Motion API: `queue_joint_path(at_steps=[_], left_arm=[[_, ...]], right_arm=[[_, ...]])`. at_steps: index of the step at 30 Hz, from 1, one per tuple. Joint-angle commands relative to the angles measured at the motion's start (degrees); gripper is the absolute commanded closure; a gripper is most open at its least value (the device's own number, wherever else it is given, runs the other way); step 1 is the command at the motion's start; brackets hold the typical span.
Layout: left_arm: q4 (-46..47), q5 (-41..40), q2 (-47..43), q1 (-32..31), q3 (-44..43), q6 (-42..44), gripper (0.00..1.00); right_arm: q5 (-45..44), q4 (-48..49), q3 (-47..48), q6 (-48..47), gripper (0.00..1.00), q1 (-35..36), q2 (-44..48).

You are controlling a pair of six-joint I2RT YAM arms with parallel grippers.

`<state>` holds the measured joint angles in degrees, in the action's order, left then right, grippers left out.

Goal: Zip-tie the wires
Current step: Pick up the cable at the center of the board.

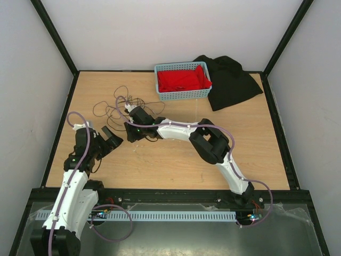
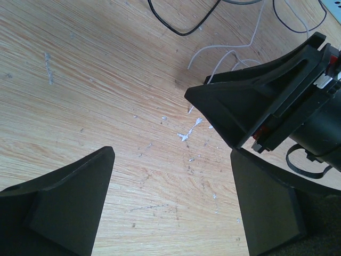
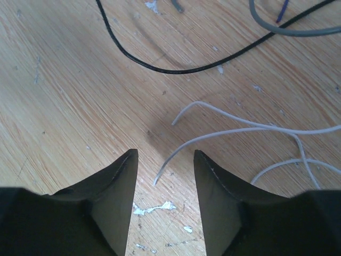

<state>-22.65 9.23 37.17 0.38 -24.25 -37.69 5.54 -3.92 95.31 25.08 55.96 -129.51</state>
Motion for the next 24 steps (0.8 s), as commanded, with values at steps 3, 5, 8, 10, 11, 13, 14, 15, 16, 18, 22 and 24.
queue_joint_path(at_steps=[3,5,8,10,11,13,14,15,16,18,22,24], left_arm=[[0.0,1.4,0.1,1.0,-0.6,1.3,0.10],[0.1,1.8,0.3,1.2,-1.3,2.3,0.11],[0.1,3.0,1.2,1.6,-2.9,5.7,0.12],[0.1,4.0,2.2,1.7,-4.3,8.1,0.12],[0.1,4.7,2.8,1.7,-4.9,9.1,0.12],[0.1,6.5,4.3,1.8,-6.2,11.0,0.13],[0.1,7.3,5.1,1.8,-6.8,11.5,0.13],[0.1,7.9,6.0,1.7,-7.4,12.0,0.13],[0.1,8.5,6.7,1.7,-8.0,12.4,0.14],[0.2,9.4,8.4,1.2,-8.9,13.0,0.20],[0.6,7.5,13.9,-2.4,-11.8,14.3,0.26],[1.9,4.5,16.8,-5.2,-12.6,14.6,0.28]], right_arm=[[-3.4,0.2,0.6,-0.2,0.58,0.4,-1.0],[-4.3,0.1,-0.2,-0.9,0.67,0.4,-0.3],[-4.6,0.2,-1.6,-2.6,0.83,0.4,1.6],[-3.3,0.1,-3.3,-3.5,0.96,0.3,3.7],[-2.4,0.1,-4.4,-3.8,1.00,0.1,5.3],[-1.2,0.1,-7.8,-4.4,1.00,-0.1,9.7],[-0.9,0.2,-9.6,-4.8,1.00,-0.3,12.0],[-0.6,0.2,-11.3,-5.2,1.00,-0.5,14.2],[-0.3,0.1,-13.3,-5.3,1.00,-1.0,16.6],[-0.1,-1.2,-16.8,-5.3,1.00,-2.1,20.9],[2.1,-3.9,-24.2,-5.6,1.00,-5.4,27.4],[3.1,-4.5,-27.2,-6.3,1.00,-6.6,29.9]])
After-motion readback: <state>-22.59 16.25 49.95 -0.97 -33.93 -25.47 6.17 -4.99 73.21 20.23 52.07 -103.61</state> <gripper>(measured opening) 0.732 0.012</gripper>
